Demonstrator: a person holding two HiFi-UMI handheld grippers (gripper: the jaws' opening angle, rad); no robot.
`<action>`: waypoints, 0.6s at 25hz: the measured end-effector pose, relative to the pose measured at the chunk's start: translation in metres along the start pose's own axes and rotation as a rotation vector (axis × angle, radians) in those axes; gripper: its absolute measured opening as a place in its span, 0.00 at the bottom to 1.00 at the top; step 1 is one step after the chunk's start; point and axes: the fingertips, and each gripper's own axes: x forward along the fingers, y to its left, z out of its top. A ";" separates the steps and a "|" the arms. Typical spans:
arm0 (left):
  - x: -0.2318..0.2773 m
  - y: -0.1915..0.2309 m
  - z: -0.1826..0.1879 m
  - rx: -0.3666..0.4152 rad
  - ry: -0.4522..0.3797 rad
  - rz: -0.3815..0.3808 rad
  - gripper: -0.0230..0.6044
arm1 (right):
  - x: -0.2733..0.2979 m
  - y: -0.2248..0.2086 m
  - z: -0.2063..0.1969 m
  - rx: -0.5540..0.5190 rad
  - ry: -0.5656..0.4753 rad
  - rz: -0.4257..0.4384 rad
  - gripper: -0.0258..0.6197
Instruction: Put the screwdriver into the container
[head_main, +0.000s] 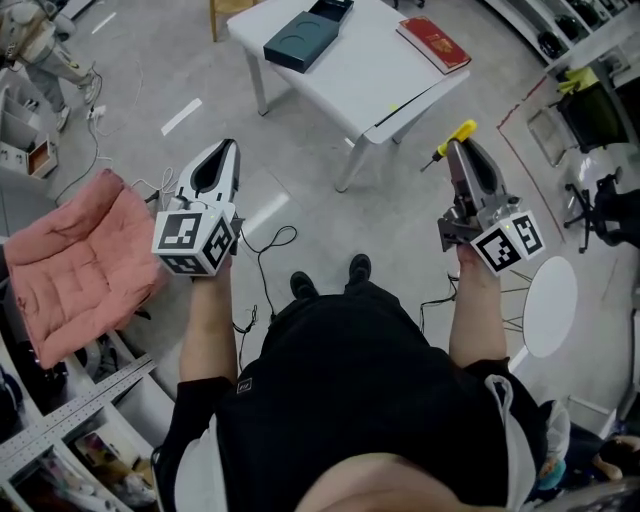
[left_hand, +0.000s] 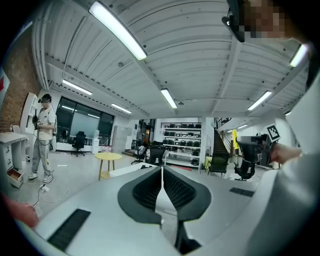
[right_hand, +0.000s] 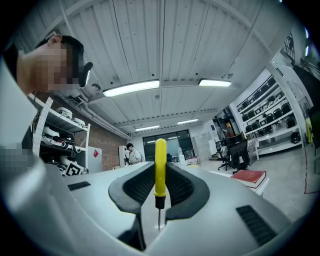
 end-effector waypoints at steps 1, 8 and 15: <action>0.004 -0.003 0.000 0.002 0.003 -0.009 0.08 | -0.003 -0.003 0.001 0.003 -0.004 -0.009 0.16; 0.044 -0.040 0.010 0.035 0.019 -0.050 0.08 | -0.022 -0.051 0.009 0.036 -0.035 -0.042 0.16; 0.094 -0.078 0.014 0.042 0.030 -0.066 0.08 | -0.031 -0.108 0.019 0.056 -0.047 -0.039 0.16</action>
